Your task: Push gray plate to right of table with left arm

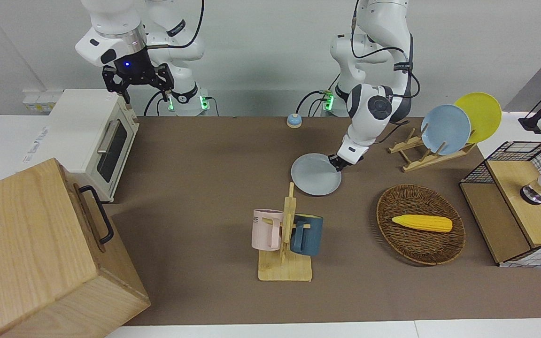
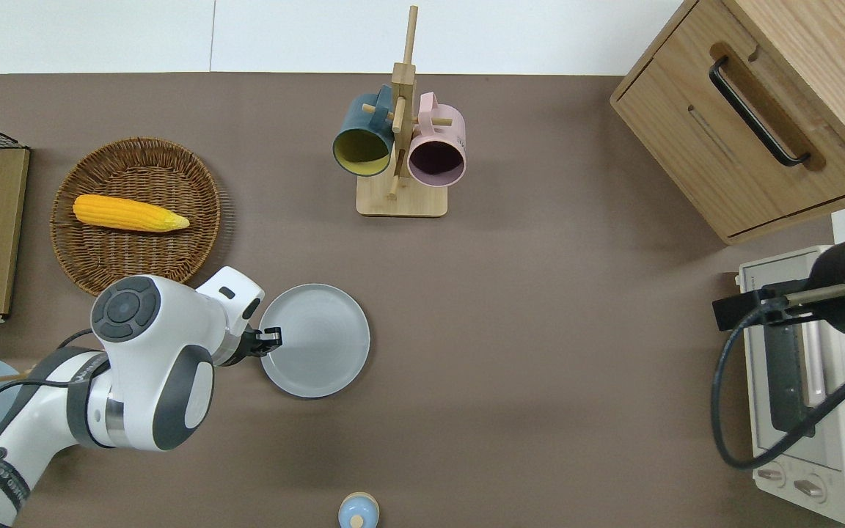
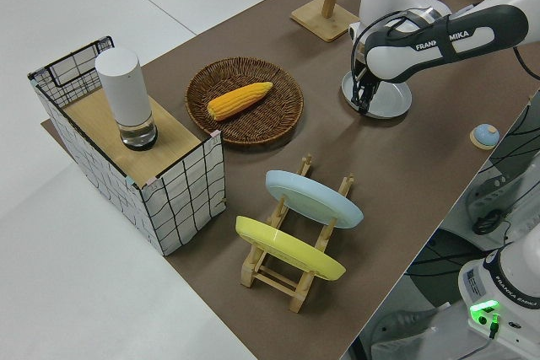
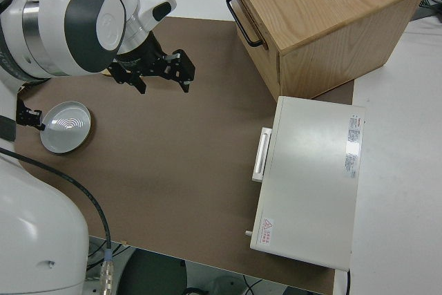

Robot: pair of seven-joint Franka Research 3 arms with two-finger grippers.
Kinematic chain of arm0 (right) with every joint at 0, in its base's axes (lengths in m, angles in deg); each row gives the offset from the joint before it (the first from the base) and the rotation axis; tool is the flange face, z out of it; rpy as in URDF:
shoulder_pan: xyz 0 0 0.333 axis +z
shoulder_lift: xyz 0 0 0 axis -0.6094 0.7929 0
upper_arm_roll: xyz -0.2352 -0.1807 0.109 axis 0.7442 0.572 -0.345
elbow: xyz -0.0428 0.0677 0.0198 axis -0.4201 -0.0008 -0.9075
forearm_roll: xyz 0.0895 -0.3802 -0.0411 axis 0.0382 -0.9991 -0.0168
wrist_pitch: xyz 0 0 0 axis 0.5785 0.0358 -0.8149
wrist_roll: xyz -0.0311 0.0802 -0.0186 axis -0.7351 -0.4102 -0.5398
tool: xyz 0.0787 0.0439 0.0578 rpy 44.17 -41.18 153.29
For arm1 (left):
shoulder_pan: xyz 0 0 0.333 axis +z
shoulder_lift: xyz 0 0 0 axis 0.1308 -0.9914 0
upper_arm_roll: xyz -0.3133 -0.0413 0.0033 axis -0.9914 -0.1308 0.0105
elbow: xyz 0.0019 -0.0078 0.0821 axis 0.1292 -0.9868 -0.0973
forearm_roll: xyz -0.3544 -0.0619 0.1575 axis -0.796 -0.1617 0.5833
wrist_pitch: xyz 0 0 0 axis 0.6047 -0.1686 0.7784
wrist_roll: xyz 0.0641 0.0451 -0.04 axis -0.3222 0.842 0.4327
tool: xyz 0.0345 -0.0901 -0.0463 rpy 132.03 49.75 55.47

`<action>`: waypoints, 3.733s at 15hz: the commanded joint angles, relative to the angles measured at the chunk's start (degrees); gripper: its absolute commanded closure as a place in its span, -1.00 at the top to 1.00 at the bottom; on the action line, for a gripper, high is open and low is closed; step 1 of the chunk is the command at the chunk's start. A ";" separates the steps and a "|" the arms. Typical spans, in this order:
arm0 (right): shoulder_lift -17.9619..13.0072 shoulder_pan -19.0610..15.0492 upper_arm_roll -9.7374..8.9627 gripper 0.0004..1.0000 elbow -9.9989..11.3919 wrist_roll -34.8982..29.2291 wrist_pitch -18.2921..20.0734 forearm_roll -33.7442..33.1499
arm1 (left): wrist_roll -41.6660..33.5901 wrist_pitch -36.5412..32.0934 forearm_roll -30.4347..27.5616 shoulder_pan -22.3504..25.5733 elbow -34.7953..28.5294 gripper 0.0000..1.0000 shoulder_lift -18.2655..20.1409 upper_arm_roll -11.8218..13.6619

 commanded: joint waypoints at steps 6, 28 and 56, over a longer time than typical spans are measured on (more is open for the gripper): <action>-0.60 -0.46 -0.30 0.99 0.23 0.43 0.68 0.05 | 15.39 6.85 -3.24 -13.46 -1.00 -1.00 -1.24 0.63; -0.60 -0.46 -0.30 0.99 0.23 0.43 0.68 0.05 | 39.84 23.91 -4.48 -26.92 5.50 -1.00 -12.22 -5.43; -0.60 -0.46 -0.30 0.99 0.23 0.43 0.68 -0.03 | -3.13 -19.66 4.30 6.99 16.12 0.99 10.10 -3.32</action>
